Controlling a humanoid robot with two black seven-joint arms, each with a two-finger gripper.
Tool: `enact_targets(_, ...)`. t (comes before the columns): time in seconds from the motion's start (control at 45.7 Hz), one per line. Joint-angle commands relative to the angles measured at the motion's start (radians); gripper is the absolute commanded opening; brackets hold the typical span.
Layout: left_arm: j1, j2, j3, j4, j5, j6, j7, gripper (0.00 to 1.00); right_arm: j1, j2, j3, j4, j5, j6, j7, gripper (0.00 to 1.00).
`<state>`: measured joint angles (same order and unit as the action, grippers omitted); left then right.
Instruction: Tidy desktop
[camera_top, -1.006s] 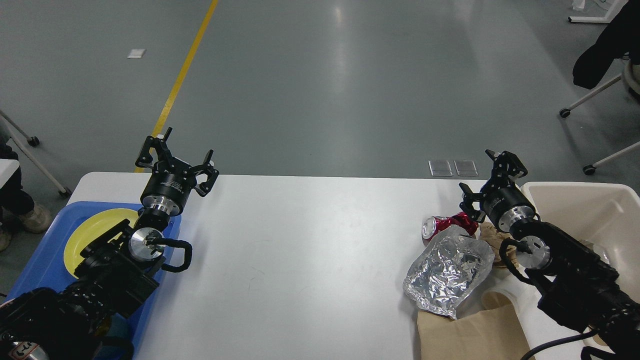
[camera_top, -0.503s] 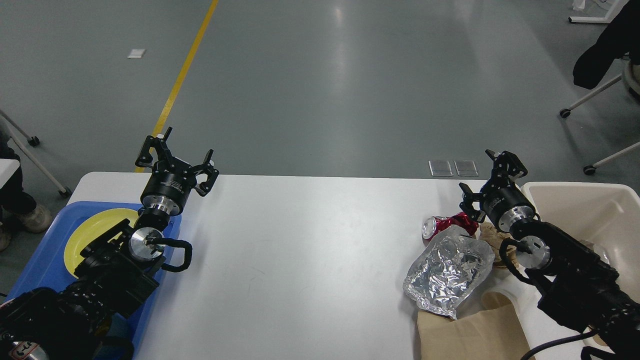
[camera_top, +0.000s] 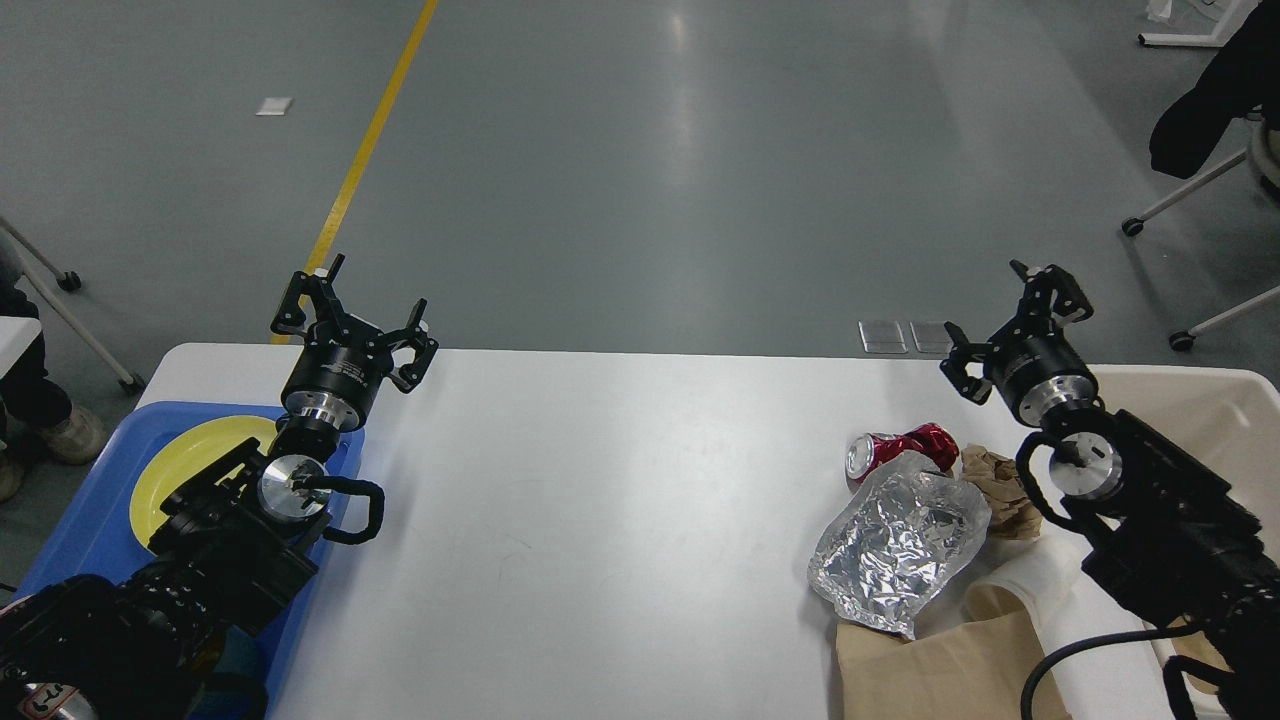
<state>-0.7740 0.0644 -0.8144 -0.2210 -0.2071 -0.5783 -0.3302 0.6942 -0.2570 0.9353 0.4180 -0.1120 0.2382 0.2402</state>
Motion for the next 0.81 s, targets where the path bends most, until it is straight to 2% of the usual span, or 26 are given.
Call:
enact_targets(0.0,-0.001,0.0,0.0,0.0,0.0,0.0,0.0,0.97,0.025,-0.057,0.04,-0.011,0.052,0.0,-0.001,1.0)
enact_targets(0.787,-0.001,0.0,0.0,0.0,0.0,0.0,0.0,0.97,0.019,-0.057,0.025,-0.011,0.052,0.004,-0.001,1.0)
